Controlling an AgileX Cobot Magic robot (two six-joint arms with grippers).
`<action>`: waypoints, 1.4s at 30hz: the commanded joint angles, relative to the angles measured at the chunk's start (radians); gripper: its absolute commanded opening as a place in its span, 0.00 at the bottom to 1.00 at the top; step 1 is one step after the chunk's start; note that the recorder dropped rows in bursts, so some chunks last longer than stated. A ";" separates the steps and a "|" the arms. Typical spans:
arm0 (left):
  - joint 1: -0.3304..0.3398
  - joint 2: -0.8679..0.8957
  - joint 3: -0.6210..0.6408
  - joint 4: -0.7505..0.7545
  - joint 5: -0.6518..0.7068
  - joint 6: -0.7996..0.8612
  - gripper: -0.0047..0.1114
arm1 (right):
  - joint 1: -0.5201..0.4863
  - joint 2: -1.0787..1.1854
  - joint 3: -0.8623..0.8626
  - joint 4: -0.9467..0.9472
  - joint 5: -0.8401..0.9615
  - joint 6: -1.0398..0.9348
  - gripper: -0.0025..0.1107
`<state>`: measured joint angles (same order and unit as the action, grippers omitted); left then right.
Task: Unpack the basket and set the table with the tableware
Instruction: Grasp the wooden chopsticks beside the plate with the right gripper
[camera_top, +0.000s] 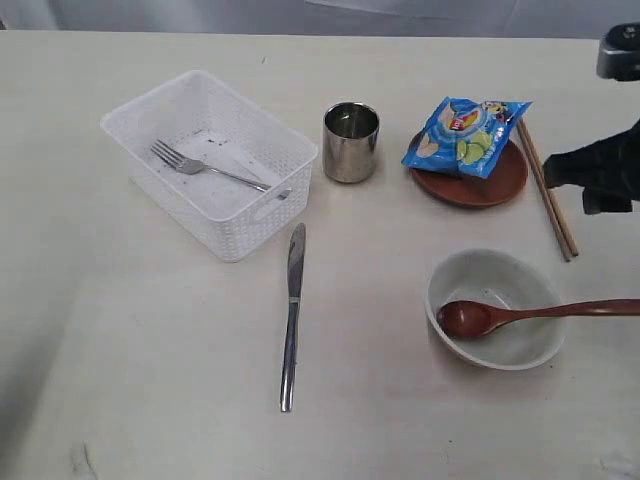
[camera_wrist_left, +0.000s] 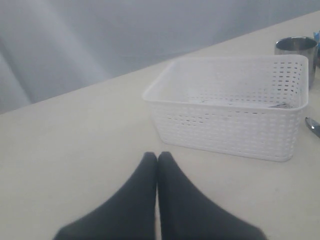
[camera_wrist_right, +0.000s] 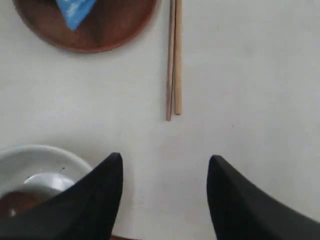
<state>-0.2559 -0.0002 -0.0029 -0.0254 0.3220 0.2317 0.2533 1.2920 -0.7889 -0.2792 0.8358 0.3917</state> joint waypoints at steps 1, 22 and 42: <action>-0.006 0.000 0.003 -0.008 0.001 -0.004 0.04 | -0.258 0.235 -0.050 0.291 -0.051 -0.246 0.46; -0.006 0.000 0.003 -0.005 0.001 -0.004 0.04 | -0.286 0.715 -0.432 0.270 -0.065 -0.431 0.46; -0.006 0.000 0.003 -0.005 0.001 -0.004 0.04 | -0.223 0.786 -0.432 0.200 -0.095 -0.460 0.45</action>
<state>-0.2559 -0.0002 -0.0029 -0.0254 0.3220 0.2317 0.0319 2.0486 -1.2234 -0.0555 0.7442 -0.0755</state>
